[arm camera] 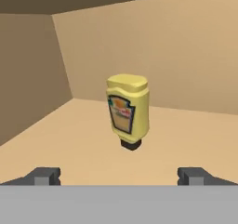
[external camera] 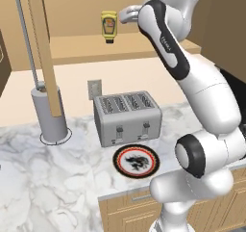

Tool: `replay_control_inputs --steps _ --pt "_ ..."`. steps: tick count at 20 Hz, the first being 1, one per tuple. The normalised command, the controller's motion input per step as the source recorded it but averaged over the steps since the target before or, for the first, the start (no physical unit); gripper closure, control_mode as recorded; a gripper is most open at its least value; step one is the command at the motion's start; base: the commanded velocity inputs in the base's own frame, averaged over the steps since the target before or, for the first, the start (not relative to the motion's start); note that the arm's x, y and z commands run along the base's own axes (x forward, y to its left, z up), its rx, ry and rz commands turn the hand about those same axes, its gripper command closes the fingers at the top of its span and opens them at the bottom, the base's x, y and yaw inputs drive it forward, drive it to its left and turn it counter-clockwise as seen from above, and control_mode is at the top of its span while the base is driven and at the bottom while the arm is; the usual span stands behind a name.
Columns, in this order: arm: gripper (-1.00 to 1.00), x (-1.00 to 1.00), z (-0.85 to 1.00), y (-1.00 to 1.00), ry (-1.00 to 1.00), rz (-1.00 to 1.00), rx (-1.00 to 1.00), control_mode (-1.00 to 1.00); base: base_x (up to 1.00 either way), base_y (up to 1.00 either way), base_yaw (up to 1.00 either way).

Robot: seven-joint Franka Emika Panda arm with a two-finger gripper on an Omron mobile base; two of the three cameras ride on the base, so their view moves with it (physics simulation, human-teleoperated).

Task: Move the hot dog bun to the plate on the dining table and place the condiment next to that plate. Then navigate to the fridge and take the sausage and place it on the plate as well.

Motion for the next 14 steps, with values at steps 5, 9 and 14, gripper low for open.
replay_control_inputs --steps 5,9,14 --pt "-1.0 0.59 0.0 0.0 -0.02 0.15 0.05 -1.0 0.0 0.0 0.0" --pt "-1.0 0.61 0.0 0.07 -0.01 0.16 0.04 -1.0 0.0 0.0 0.0" --pt "-1.0 0.57 0.0 0.17 0.0 0.14 0.02 -1.0 0.0 0.0 0.0"
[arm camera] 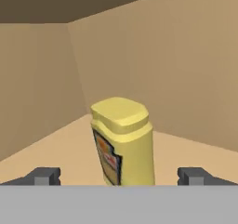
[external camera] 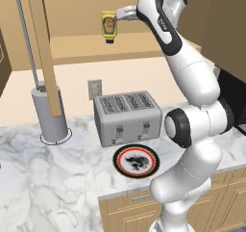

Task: Move the hot dog bun to the plate on the dining table and place the condiment next to that plate. Then navigate to the fridge and take the sausage and place it on the plate as well.

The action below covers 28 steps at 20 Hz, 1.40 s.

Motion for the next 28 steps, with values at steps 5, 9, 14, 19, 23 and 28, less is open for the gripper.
replay_control_inputs --steps 5,9,14,19,23,28 --pt "-1.0 0.4 0.0 0.21 0.0 0.13 0.0 -1.0 0.0 0.0 0.0" --pt "-1.0 0.31 0.0 0.19 -0.01 0.11 0.0 -1.0 0.0 0.0 0.0" --pt "-1.0 0.26 0.0 0.16 -0.02 0.11 0.0 -1.0 0.0 0.0 0.0" --pt "1.0 0.05 0.0 0.29 -0.02 0.09 0.0 -1.0 0.0 0.0 0.0" --pt "1.0 -0.04 0.06 0.26 -0.08 0.06 0.0 -1.0 0.0 0.0 0.0" --pt "1.0 -0.76 0.08 0.03 -0.16 0.0 0.0 -1.0 0.0 0.0 0.0"
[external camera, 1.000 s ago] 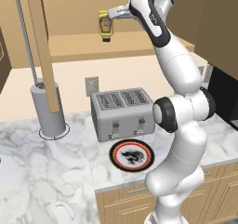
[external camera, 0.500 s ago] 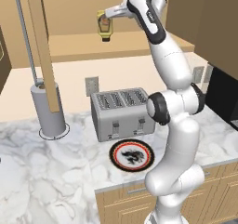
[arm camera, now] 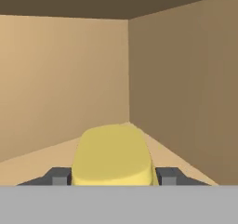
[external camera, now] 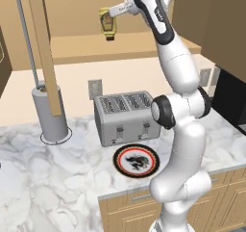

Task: Move the hot dog bun to the plate on the dining table and place the condiment next to that plate. Then navigate to the fridge and take the sausage and place it on the plate as well.

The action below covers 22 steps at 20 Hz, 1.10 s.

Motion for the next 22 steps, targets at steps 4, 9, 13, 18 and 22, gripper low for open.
replay_control_inputs --steps 4,9,13,18,22 --pt "1.0 -1.0 -0.08 0.0 -0.19 0.0 0.0 -1.0 0.0 0.0 0.0" --pt "1.0 -1.0 -0.46 0.06 -0.08 -0.02 0.05 -1.0 0.0 0.0 0.0" --pt "1.0 -1.0 -0.63 0.15 0.0 -0.06 0.18 -1.0 0.0 0.0 0.0" --pt "1.0 -1.0 -0.11 0.1 -0.04 -0.08 0.15 -1.0 0.0 0.0 0.0" --pt "1.0 -1.0 0.39 0.0 -0.03 -0.1 0.11 -1.0 0.0 0.0 0.0"
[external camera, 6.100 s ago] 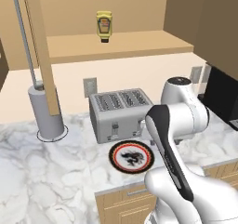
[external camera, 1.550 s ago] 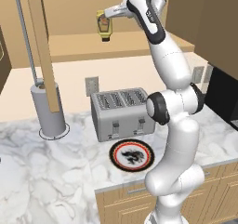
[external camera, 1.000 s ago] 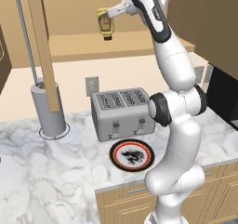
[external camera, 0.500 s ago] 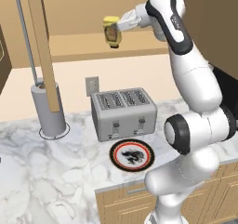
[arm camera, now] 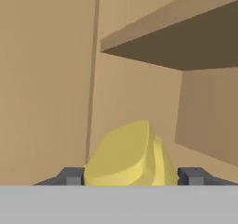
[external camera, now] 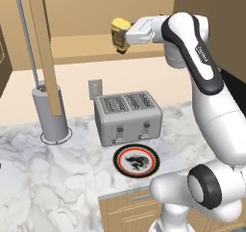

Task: Move the hot dog bun to the plate on the dining table and place the condiment next to that plate. Then navigate to the fridge and take the sausage and place it on the plate as well.

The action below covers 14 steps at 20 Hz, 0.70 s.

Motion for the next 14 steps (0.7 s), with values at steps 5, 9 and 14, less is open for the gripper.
replay_control_inputs --steps 5,9,14 --pt "1.0 -1.0 0.35 -0.04 0.0 -0.15 0.03 -1.0 0.0 0.0 0.0" --pt "1.0 -1.0 -0.11 -0.3 0.18 -0.24 -0.05 -1.0 0.0 0.0 0.0" --pt "1.0 -1.0 -0.53 -0.51 0.27 -0.25 -0.07 -1.0 0.0 0.0 0.0"
